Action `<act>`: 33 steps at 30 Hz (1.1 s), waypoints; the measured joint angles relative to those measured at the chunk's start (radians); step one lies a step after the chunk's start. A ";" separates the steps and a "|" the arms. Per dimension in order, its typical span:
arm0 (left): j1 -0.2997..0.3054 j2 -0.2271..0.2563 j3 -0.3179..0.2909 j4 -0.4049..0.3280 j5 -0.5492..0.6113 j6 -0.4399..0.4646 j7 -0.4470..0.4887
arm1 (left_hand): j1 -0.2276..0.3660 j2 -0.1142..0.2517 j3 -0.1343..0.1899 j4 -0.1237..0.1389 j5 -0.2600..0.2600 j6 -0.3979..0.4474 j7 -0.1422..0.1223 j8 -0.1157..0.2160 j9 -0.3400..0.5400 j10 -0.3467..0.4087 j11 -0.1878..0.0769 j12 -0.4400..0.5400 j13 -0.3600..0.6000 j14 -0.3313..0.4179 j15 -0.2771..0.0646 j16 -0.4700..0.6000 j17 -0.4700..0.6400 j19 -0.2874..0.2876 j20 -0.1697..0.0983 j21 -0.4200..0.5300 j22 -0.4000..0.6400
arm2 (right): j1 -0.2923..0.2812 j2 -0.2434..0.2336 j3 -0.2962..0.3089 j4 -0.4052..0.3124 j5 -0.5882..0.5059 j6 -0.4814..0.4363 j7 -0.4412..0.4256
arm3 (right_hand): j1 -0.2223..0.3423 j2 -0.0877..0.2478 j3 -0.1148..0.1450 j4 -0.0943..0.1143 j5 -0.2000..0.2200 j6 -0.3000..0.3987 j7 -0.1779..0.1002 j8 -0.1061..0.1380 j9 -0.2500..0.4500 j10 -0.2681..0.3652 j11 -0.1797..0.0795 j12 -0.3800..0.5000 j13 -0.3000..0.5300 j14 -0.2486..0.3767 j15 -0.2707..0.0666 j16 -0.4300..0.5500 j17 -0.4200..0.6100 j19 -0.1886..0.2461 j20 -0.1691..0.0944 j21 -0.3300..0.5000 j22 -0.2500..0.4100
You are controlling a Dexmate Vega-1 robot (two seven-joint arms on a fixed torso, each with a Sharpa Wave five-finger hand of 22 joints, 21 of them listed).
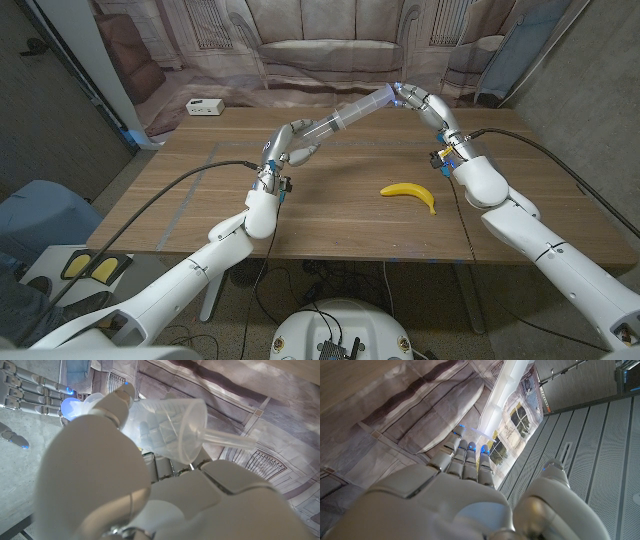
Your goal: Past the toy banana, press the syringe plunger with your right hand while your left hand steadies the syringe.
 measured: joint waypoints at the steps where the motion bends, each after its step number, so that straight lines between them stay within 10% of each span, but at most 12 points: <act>1: 0.000 0.000 0.000 0.000 0.000 -0.001 0.000 | 0.000 0.000 0.000 0.000 0.000 0.000 0.000 0.000 0.000 0.000 0.000 0.000 0.000 0.000 0.000 0.000 0.000 0.000 0.000 0.000 0.000 | 0.000 0.000 0.000 -0.001 0.000 0.000 0.000 | 0.000 0.000 0.000 0.000 0.000 0.000 0.000 0.000 0.000 0.000 0.000 0.000 0.000 0.000 0.000 0.000 0.000 0.002 0.002 0.000 0.000; 33: -0.017 -0.006 0.002 0.016 0.004 -0.011 -0.002 | 0.000 0.000 0.000 0.000 0.003 0.002 -0.002 -0.011 0.000 0.000 0.000 -0.007 0.008 0.000 0.000 -0.001 0.005 -0.005 -0.005 0.016 -0.005 | 0.010 -0.001 -0.008 0.004 0.003 0.003 0.016 | 0.008 0.008 0.006 -0.002 0.000 0.065 -0.004 0.008 0.000 0.071 -0.002 0.006 0.000 0.072 -0.015 0.005 0.000 0.075 0.009 0.008 0.000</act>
